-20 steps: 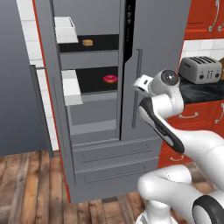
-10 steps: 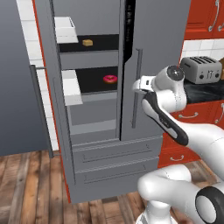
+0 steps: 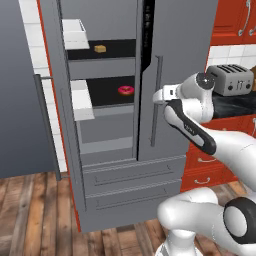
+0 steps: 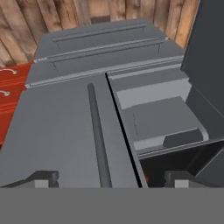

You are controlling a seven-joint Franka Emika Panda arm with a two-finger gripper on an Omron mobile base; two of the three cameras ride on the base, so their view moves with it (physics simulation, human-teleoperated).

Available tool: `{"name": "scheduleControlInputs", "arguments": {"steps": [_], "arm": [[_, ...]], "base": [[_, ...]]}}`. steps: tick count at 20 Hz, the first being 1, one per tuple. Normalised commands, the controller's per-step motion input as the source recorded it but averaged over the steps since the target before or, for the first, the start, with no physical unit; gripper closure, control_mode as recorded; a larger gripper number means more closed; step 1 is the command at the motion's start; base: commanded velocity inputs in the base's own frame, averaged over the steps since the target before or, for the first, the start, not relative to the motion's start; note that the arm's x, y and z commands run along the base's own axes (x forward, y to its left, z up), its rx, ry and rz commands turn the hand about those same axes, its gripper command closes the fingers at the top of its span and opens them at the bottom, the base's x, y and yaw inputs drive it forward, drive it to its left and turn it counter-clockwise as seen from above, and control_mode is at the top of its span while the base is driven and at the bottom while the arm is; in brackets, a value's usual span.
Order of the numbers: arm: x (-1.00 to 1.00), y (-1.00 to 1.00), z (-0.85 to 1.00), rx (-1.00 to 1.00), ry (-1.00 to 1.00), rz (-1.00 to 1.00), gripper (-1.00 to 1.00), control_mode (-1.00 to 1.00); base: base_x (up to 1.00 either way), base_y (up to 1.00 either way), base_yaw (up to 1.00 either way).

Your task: Take the cake and donut from the fridge and place them on the empty tray on the dining counter.

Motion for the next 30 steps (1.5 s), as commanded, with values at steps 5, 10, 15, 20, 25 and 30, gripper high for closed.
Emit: {"name": "scheduleControlInputs", "arguments": {"steps": [5,10,15,20,25,30], "arm": [[0.33,0.0,0.0,-0.1,-0.01,0.04,-1.0,-1.0],[0.33,0.0,-0.02,-0.02,-0.06,0.06,-1.0,-1.0],[0.3,-0.04,-0.1,0.0,-0.05,0.05,-1.0,-1.0],[0.3,-0.12,-0.2,0.0,0.0,0.0,-1.0,-1.0],[0.37,0.0,-0.08,0.0,0.0,0.01,-1.0,-1.0],[0.4,0.0,-0.01,0.0,0.0,0.01,-1.0,-1.0]], "base": [[0.0,0.0,0.0],[0.0,0.0,0.0],[0.0,0.0,0.0],[0.0,0.0,0.0],[0.0,0.0,0.0],[0.0,0.0,0.0]]}}
